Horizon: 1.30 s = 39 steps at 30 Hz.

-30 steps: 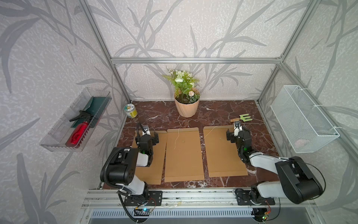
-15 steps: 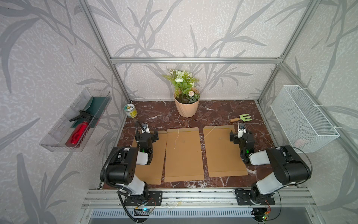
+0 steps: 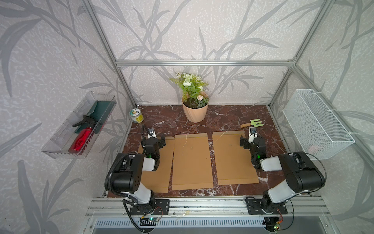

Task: Open the file bag
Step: Reset both arms

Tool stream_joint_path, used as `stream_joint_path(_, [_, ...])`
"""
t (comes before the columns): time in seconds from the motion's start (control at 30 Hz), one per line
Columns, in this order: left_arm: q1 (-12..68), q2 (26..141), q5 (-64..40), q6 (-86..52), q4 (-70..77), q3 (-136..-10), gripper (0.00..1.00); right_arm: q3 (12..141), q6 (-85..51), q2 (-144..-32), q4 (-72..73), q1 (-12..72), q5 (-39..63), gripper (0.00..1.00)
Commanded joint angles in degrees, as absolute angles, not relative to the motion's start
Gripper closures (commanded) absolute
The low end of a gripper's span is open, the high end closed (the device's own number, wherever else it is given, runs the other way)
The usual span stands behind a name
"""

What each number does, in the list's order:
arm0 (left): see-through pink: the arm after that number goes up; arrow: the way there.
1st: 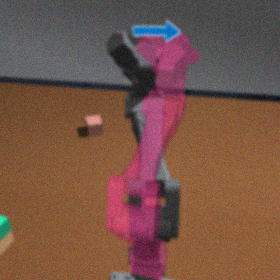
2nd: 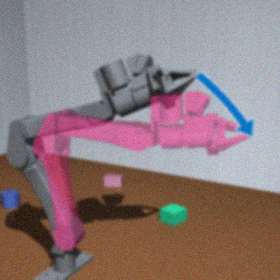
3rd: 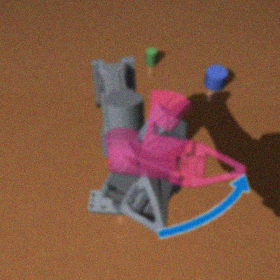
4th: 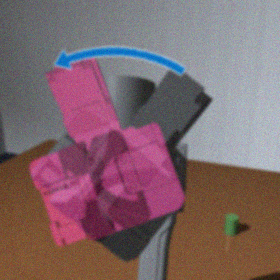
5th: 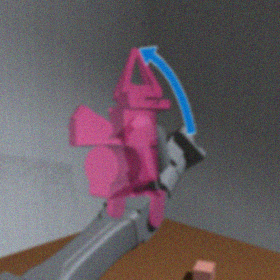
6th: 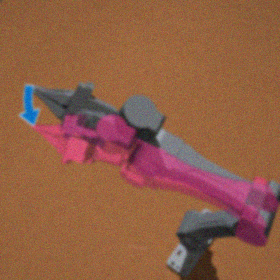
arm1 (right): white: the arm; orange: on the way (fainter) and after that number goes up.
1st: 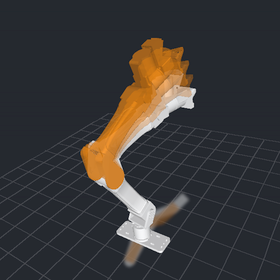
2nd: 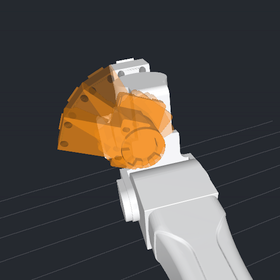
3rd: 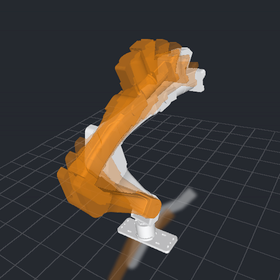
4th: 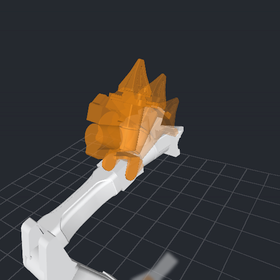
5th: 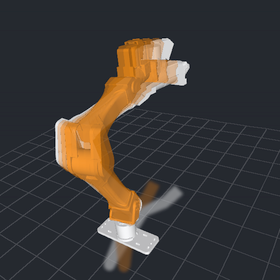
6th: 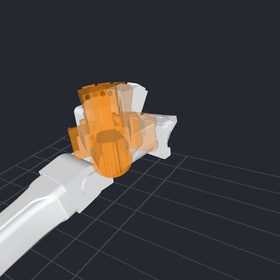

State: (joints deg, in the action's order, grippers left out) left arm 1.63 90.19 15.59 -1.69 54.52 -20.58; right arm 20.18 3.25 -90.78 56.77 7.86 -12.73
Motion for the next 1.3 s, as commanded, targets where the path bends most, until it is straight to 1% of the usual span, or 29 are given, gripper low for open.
stream_joint_path(0.0, [1.32,89.79,16.77,-2.2,55.15,-21.19,0.01,20.48,3.32,-91.11,58.41,7.8,-11.83,0.01])
stream_joint_path(1.27, [1.32,89.86,16.74,-2.21,55.04,-21.19,0.01,20.65,3.63,-91.23,58.12,8.0,-11.77,0.01])
